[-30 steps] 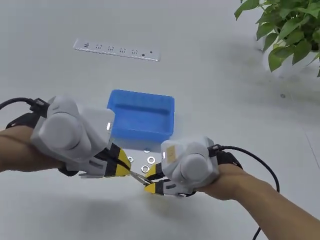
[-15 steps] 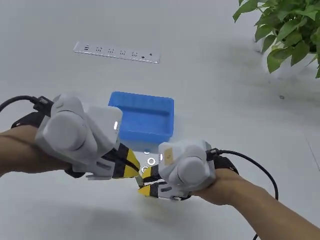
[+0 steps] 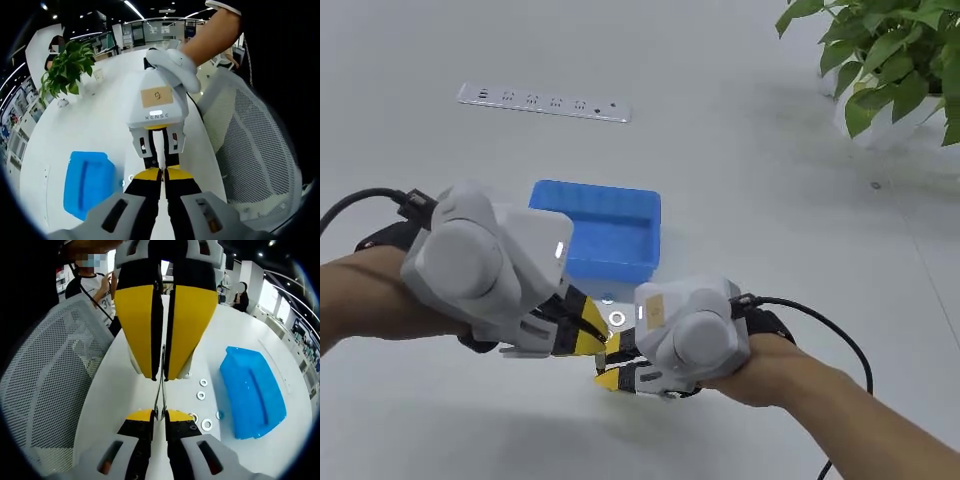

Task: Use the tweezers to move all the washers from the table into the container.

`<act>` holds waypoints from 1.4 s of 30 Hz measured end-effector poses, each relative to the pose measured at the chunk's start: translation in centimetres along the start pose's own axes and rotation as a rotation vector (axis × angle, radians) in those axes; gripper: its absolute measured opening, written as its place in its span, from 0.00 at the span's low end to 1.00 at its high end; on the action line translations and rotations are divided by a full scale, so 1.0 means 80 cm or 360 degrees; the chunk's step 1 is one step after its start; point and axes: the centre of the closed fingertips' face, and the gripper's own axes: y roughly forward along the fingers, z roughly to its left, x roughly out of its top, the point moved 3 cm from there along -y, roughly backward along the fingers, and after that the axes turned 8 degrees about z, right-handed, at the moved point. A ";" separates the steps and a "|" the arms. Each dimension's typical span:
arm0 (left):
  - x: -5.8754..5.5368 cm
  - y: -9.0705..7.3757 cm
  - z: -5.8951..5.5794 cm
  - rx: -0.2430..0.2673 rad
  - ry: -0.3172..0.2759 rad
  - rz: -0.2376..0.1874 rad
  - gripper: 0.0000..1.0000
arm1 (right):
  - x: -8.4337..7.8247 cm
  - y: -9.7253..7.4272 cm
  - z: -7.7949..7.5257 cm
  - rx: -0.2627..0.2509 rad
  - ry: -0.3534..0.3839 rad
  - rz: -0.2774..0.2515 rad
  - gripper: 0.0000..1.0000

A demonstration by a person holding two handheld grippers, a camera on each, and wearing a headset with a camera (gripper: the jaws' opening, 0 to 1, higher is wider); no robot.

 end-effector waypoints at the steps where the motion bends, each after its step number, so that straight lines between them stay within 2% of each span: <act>1: -0.001 0.001 0.000 -0.0003 0.0000 -0.0001 0.07 | 0.000 0.000 0.000 0.0001 0.0000 -0.0001 0.10; 7: -0.004 0.007 0.000 -0.0021 0.0002 -0.0008 0.06 | 0.000 0.000 0.001 0.0001 0.0007 -0.0008 0.10; 17: -0.004 0.003 0.003 -0.0009 0.0018 -0.0006 0.05 | 0.000 -0.004 -0.002 -0.0009 -0.0006 -0.0003 0.10; 30: 0.003 -0.006 0.016 0.0051 0.0032 -0.0022 0.05 | 0.004 -0.010 -0.023 -0.0078 -0.0011 -0.0017 0.12; 42: 0.001 -0.003 0.031 0.0067 0.0046 -0.0009 0.05 | -0.001 -0.008 -0.039 -0.0103 -0.0012 -0.0007 0.12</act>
